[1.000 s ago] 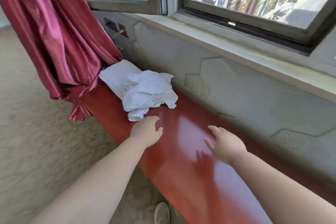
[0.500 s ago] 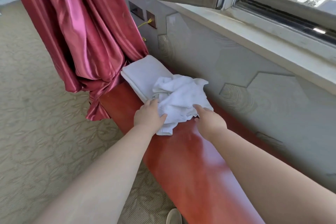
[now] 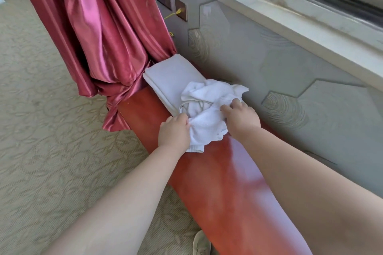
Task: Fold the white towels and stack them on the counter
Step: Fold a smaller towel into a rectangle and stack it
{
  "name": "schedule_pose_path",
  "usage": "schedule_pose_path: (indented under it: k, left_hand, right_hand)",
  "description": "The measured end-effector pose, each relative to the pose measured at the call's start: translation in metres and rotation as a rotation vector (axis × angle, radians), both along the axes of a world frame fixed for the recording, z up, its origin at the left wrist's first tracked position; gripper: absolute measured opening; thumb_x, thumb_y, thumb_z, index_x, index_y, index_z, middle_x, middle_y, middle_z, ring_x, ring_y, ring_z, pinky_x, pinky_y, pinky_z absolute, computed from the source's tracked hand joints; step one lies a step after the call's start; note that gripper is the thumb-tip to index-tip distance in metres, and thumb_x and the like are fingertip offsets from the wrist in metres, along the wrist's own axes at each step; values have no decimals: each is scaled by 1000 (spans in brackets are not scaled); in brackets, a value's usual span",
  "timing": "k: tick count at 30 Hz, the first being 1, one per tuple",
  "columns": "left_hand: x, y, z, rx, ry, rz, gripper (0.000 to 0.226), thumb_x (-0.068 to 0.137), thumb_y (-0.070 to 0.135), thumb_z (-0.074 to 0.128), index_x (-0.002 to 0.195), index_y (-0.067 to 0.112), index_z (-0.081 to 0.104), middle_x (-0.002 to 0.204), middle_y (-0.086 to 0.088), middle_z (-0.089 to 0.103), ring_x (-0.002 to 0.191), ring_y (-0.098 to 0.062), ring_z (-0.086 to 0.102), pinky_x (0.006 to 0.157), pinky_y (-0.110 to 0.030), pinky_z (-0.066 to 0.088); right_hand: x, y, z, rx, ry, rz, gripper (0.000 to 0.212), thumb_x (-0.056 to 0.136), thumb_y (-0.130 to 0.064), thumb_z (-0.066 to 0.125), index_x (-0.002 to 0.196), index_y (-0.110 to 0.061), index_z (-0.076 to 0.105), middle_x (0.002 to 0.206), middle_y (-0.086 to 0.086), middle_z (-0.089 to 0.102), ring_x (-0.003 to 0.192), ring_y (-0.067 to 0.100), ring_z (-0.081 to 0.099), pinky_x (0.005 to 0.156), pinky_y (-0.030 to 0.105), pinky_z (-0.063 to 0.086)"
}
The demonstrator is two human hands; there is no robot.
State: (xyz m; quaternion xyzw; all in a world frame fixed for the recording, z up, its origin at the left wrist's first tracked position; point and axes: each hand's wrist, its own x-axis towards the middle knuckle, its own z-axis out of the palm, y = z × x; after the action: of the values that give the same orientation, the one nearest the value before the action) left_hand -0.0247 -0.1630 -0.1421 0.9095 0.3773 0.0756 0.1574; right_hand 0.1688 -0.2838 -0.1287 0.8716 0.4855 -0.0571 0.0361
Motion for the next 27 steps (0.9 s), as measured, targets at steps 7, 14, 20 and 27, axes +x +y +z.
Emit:
schedule_pose_path:
  k: [7, 14, 20, 27]
  left_hand:
    - [4, -22, 33, -130, -170, -44, 13, 106, 20, 45, 96, 15, 40, 76, -1, 56, 71, -32, 54, 64, -41, 35]
    - [17, -75, 65, -252, -226, -117, 11, 108, 23, 39, 99, 17, 41, 74, 4, 57, 70, -30, 57, 59, -38, 37]
    - [46, -131, 69, -275, -173, -302, 19, 107, 28, 39, 88, 30, 36, 71, 9, 53, 66, -9, 51, 52, -31, 30]
    - [82, -236, 51, -273, -70, -520, 15, 105, 30, 40, 90, 32, 38, 80, 3, 56, 76, -24, 54, 62, -43, 42]
  right_hand:
    - [-5, -50, 20, 51, -39, 22, 27, 78, -14, 72, 104, -15, 62, 88, 1, 48, 69, 28, 46, 56, 32, 26]
    - [-3, -120, 49, 216, 62, -86, 24, 92, -21, 61, 115, -16, 61, 100, 4, 59, 83, 35, 62, 63, 38, 49]
    - [1, -223, 60, 227, 69, -188, 16, 98, -36, 58, 98, -21, 53, 86, -6, 52, 76, 29, 58, 56, 34, 42]
    - [-18, -360, 44, 132, 164, -398, 26, 102, -42, 42, 83, -25, 40, 82, -8, 48, 76, 22, 52, 57, 34, 34]
